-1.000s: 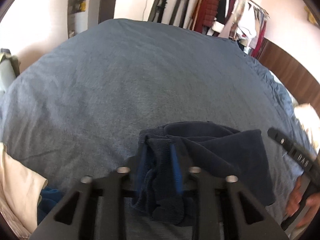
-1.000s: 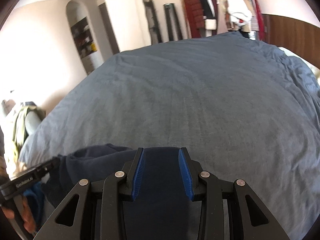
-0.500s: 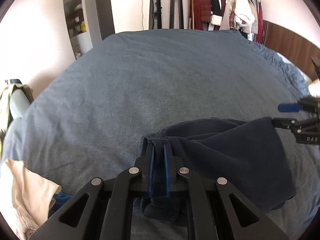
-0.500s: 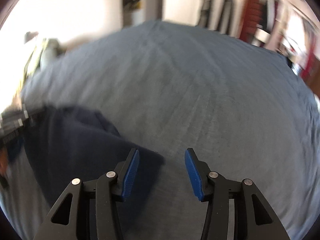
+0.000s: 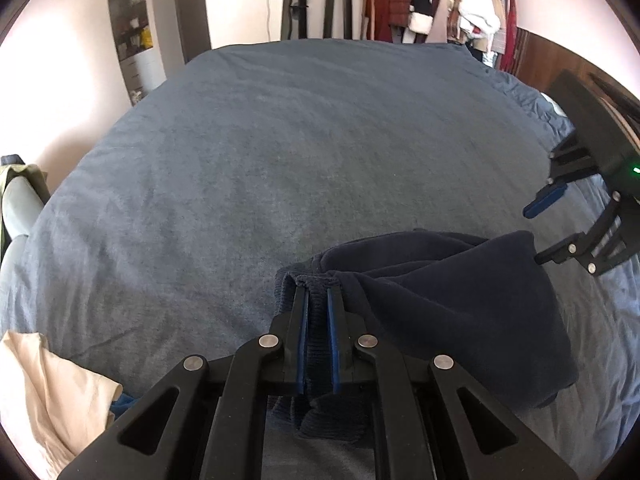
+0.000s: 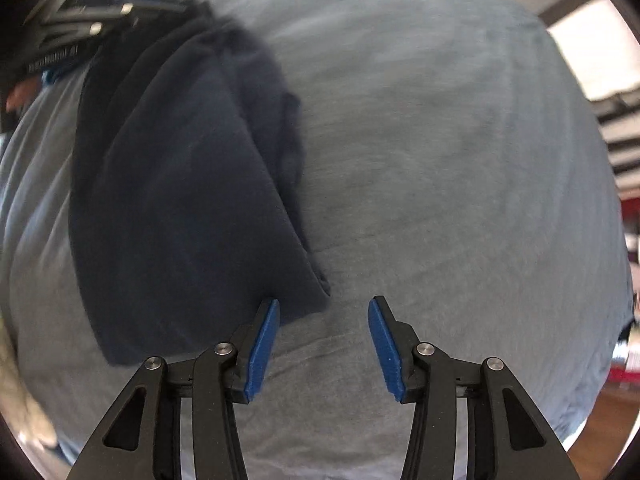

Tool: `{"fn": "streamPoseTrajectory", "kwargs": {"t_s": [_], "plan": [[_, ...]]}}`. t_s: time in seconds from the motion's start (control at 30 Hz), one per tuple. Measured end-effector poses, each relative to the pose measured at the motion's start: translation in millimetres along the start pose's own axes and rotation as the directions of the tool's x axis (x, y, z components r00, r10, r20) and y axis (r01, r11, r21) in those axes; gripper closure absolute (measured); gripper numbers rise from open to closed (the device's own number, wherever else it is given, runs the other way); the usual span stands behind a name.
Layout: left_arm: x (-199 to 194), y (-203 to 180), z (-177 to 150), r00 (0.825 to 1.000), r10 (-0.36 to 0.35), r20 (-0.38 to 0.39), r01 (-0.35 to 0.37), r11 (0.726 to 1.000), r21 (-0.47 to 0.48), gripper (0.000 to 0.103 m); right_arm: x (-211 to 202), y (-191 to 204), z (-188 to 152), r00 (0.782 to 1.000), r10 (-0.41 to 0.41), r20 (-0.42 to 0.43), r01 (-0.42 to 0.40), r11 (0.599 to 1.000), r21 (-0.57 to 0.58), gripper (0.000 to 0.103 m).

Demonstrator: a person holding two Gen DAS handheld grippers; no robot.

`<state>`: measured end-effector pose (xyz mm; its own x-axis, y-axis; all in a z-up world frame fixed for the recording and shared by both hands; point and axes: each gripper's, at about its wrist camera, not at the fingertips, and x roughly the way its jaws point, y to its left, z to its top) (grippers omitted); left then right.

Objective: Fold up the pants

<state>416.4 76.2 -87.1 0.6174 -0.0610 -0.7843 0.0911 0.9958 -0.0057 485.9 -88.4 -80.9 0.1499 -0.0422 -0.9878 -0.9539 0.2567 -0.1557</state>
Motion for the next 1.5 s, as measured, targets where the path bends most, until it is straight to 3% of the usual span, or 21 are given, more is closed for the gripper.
{"fn": "streamPoseTrajectory", "kwargs": {"t_s": [0.17,0.37,0.43,0.5,0.6,0.73,0.9,1.17,1.3,1.33,1.4,1.5], "plan": [[-1,2,0,1.000,-0.022,-0.005,0.022,1.000,-0.008,0.093,14,2,13,0.992,0.092,-0.086,-0.097,0.993,-0.065,0.069],[1,5,0,0.999,-0.047,-0.015,0.047,0.999,-0.008,0.093,28,8,26,0.986,0.107,-0.131,-0.121,0.987,-0.103,0.069],[1,7,0,0.998,-0.055,-0.013,0.055,0.998,0.001,0.093,32,9,27,0.987,0.104,-0.124,-0.118,0.987,-0.110,0.070],[-1,5,-1,0.999,-0.048,-0.005,0.048,0.999,0.023,0.094,33,13,25,0.987,0.110,-0.113,-0.121,0.988,-0.095,0.080],[-7,-1,-2,0.999,-0.027,0.042,0.025,0.998,0.051,0.094,27,19,17,0.992,0.091,-0.085,-0.098,0.992,-0.086,0.087],[-13,-8,-6,0.996,0.027,0.082,-0.035,0.995,0.096,0.095,13,23,-2,0.997,0.069,-0.043,-0.071,0.996,-0.049,0.089],[-4,-5,-2,0.997,0.059,0.047,-0.063,0.995,0.081,0.096,15,22,-20,0.998,0.049,-0.044,-0.048,0.999,0.013,0.092],[4,-2,-6,0.997,0.078,0.011,-0.078,0.993,0.083,0.096,20,8,-16,0.998,0.049,-0.046,-0.045,0.996,0.080,0.092],[0,-2,-5,0.998,0.069,0.008,-0.069,0.994,0.079,0.090,14,-3,-16,1.000,-0.015,-0.019,0.017,0.996,0.093,0.087],[-4,-2,-4,0.997,0.075,0.016,-0.076,0.994,0.073,0.074,11,2,-18,0.998,-0.060,-0.012,0.061,0.993,0.097,0.082],[-14,-2,-4,0.994,0.103,0.032,-0.105,0.992,0.066,0.055,4,8,-22,0.991,-0.136,0.000,0.135,0.983,0.124,0.054],[-27,-5,-3,0.994,0.094,0.054,-0.097,0.993,0.064,0.055,-6,11,-31,0.984,-0.177,0.004,0.172,0.964,0.200,0.054]]}}
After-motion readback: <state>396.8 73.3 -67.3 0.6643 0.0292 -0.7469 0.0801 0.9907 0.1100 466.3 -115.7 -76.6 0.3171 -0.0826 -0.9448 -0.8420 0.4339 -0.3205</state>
